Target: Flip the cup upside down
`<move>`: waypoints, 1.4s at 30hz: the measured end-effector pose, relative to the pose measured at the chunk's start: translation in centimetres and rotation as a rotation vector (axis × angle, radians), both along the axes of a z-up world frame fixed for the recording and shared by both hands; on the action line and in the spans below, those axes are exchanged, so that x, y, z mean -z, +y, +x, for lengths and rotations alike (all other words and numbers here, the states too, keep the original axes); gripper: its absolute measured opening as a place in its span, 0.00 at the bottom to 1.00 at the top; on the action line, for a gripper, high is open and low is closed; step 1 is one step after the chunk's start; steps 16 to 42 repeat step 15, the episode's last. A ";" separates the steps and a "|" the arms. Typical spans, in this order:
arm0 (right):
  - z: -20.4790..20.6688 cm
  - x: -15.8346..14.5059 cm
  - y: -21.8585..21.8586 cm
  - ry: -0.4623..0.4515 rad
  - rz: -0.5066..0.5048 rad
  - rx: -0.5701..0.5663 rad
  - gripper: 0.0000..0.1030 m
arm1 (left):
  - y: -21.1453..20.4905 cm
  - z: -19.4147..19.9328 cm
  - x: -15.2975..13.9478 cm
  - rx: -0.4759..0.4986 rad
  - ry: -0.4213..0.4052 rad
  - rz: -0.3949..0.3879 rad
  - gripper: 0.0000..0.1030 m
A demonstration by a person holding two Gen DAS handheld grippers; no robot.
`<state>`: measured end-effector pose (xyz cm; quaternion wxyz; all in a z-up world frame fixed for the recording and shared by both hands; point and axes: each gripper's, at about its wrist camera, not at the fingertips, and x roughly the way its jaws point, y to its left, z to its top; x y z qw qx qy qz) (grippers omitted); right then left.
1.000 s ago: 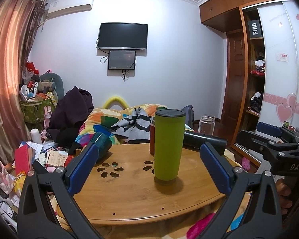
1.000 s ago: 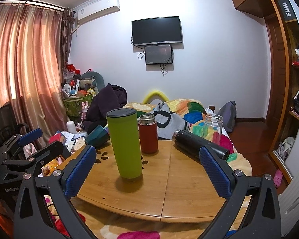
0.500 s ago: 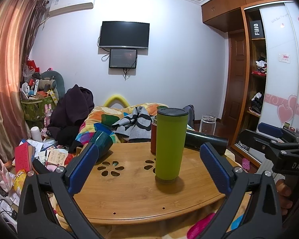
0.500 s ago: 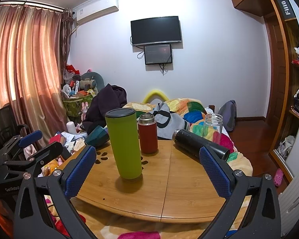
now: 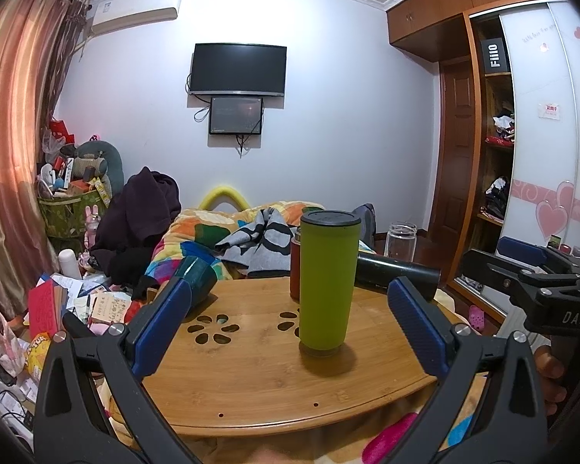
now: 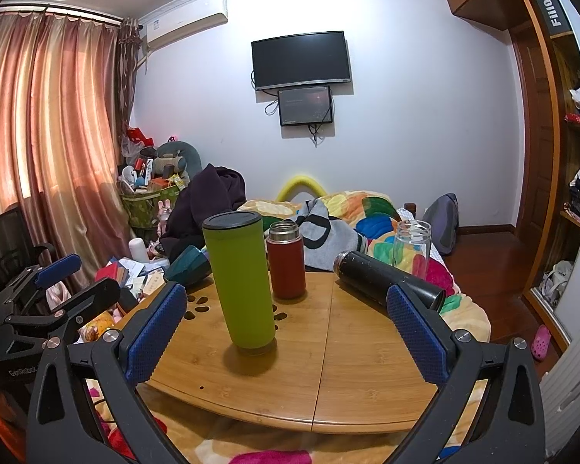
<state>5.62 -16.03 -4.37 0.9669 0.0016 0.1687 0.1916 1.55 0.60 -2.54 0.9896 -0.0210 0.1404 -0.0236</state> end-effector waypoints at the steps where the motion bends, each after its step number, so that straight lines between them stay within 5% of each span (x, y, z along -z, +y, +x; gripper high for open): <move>1: 0.0 0.0 0.0 0.000 0.000 0.001 1.00 | 0.0 0.0 0.0 0.005 0.001 -0.001 1.00; 42: 0.1 0.0 0.0 0.001 0.002 0.001 1.00 | 0.1 0.0 0.0 0.015 0.007 -0.025 1.00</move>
